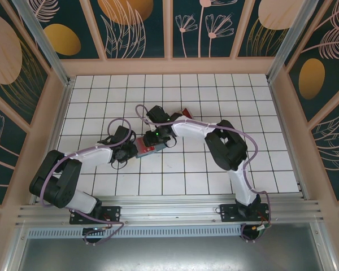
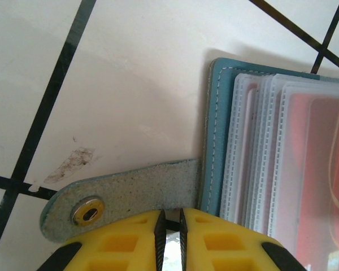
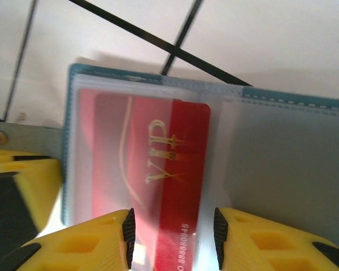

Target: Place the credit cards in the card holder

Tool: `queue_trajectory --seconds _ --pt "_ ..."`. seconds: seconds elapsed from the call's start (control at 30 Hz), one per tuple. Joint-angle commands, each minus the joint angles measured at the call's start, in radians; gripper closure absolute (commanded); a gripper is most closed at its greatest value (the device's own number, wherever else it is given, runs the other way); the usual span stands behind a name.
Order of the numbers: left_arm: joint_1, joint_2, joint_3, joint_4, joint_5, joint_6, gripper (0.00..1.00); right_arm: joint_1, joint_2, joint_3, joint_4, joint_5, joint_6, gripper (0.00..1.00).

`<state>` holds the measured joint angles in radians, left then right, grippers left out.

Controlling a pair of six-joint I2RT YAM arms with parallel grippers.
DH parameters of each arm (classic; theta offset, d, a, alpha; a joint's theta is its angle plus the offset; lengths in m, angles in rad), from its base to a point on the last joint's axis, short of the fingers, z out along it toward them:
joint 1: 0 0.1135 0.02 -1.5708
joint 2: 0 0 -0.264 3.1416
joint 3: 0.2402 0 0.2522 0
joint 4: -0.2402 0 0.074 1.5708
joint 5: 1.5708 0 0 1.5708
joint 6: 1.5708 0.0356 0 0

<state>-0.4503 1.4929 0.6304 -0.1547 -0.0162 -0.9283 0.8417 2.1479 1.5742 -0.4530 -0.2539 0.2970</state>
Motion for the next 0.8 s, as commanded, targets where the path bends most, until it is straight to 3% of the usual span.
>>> queue_trajectory --seconds 0.0,0.77 --pt "-0.004 0.046 -0.027 0.110 0.058 0.003 0.81 0.007 0.034 0.038 -0.044 0.028 0.012 0.56" --pt "-0.005 0.042 -0.034 0.117 0.062 -0.001 0.81 0.063 0.047 0.086 0.005 -0.111 0.027 0.56"
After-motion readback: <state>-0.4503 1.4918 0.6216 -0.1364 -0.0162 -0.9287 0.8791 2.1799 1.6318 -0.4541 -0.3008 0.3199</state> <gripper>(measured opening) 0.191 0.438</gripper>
